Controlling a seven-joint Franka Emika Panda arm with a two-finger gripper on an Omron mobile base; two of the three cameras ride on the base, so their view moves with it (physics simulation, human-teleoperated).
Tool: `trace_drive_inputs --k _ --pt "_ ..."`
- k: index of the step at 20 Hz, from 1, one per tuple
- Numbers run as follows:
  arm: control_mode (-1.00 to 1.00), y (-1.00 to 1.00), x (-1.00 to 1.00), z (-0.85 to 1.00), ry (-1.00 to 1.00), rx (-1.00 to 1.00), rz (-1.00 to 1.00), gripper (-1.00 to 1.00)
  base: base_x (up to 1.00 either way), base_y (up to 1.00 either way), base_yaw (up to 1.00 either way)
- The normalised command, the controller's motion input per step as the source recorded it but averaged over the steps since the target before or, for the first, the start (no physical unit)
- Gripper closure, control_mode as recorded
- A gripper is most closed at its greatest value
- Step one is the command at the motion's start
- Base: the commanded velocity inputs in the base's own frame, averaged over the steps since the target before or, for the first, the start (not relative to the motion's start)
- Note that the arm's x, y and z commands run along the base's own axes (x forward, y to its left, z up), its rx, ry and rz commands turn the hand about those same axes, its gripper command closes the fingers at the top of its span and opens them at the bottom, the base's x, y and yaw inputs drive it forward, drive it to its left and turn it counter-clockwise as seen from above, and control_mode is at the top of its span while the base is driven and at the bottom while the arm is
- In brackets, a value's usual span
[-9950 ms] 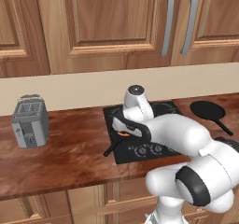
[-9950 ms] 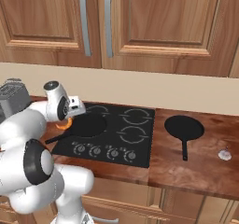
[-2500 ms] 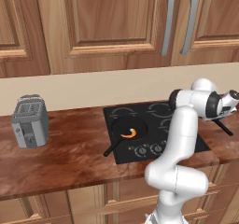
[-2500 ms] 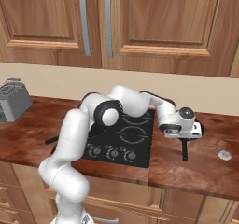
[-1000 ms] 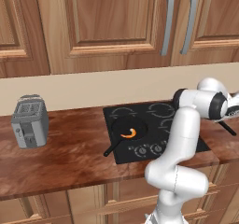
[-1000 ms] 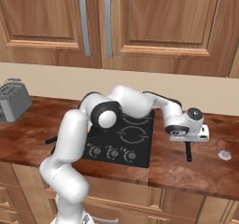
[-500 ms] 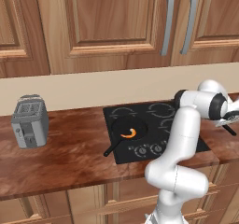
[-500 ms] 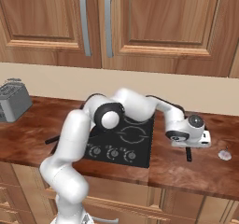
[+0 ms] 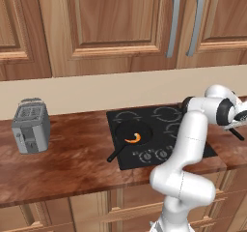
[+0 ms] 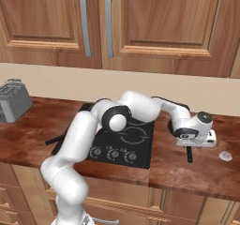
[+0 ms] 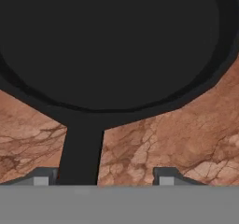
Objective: Place both pans onto different burners. Then place the garlic and the shrimp on different pans.
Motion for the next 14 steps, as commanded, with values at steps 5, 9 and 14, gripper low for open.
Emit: trace_drive_inputs --k 5,9,14 --pt "-1.0 0.0 0.27 -0.43 0.1 0.07 0.0 1.0 0.0 0.0 0.0" --pt "-1.0 0.27 0.03 -0.14 0.02 0.0 0.0 1.0 0.0 0.0 0.0" --pt "-1.0 0.76 -0.09 0.0 0.0 -0.03 0.04 1.0 0.0 0.0 0.0"
